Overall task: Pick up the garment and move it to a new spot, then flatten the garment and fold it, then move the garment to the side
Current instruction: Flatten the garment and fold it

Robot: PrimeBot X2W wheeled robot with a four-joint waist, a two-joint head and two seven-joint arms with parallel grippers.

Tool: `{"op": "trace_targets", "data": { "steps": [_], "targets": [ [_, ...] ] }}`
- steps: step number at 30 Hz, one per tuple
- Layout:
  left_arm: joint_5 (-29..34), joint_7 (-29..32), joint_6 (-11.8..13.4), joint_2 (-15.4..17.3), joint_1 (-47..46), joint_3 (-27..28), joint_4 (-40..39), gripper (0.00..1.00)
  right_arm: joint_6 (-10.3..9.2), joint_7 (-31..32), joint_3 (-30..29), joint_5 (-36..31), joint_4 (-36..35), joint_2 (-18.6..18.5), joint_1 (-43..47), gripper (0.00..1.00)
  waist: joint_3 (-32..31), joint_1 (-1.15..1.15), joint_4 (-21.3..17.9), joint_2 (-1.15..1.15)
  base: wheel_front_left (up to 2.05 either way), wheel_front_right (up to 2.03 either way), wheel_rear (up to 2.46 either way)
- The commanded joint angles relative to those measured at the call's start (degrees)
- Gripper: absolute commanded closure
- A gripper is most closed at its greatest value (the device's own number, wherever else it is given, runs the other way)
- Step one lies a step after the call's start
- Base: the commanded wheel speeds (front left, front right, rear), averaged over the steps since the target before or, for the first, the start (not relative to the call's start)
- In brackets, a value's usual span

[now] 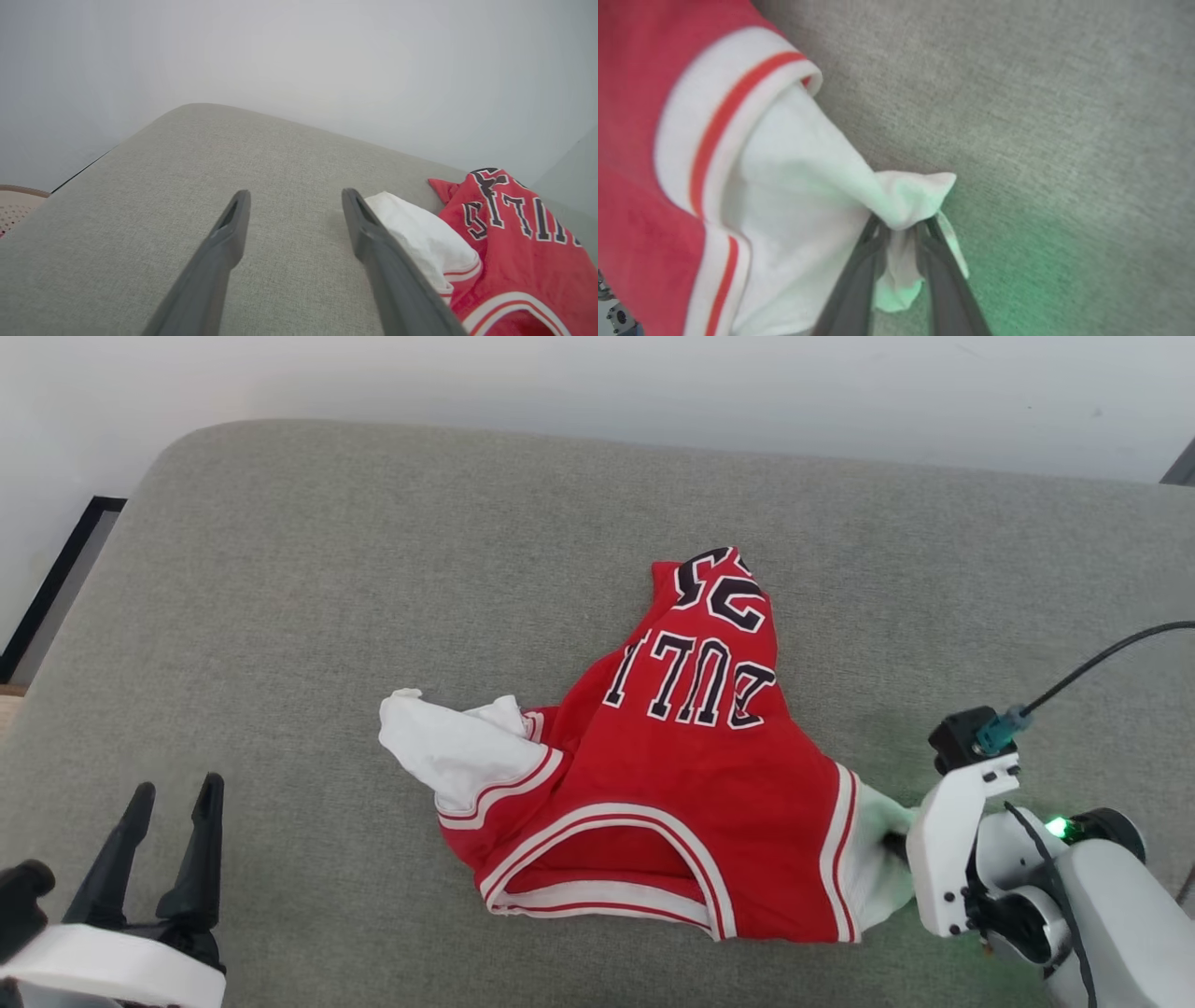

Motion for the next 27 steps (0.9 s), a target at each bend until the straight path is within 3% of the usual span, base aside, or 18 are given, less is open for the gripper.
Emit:
{"op": "trace_targets", "data": {
  "steps": [1, 9, 15, 21, 27],
  "targets": [
    [1.2, -0.3, -0.7, -1.3, 0.4, 1.1, -0.2, 0.00, 0.00, -0.1, 1.2, 1.0, 1.4, 0.6, 0.6, 1.00, 0.0, 0.00, 0.1, 0.00, 0.00, 0.00, 0.00],
    [5.2, -0.4, -4.4, -7.4, 3.0, 7.8, 0.1, 0.00, -0.03, 0.5, -0.8, 4.6, -2.3, -3.7, -4.4, 1.00, -0.3, 0.00, -0.8, 0.00, 0.00, 0.00, 0.00],
    [7.9, -0.4, -6.4, -9.6, 3.8, 10.0, 0.4, 0.00, -0.03, 2.3, -5.8, 4.6, -4.2, -7.7, -7.5, 1.00, -0.1, 0.00, -1.4, 0.00, 0.00, 0.00, 0.00],
    [8.8, -0.4, -7.7, -11.1, 2.8, 10.7, 1.1, 0.00, -0.02, 4.1, -12.7, 0.6, -0.1, -10.6, -9.9, 1.00, 0.3, 0.00, -1.2, 0.00, 0.00, 0.00, 0.00],
    [9.3, -0.4, -8.4, -11.8, 2.1, 10.7, 1.8, 0.00, -0.02, 3.9, -18.2, -4.1, 8.6, -8.9, -11.6, 1.00, 0.8, 0.00, -0.5, 0.00, 0.00, 0.00, 0.00]
  ]
}}
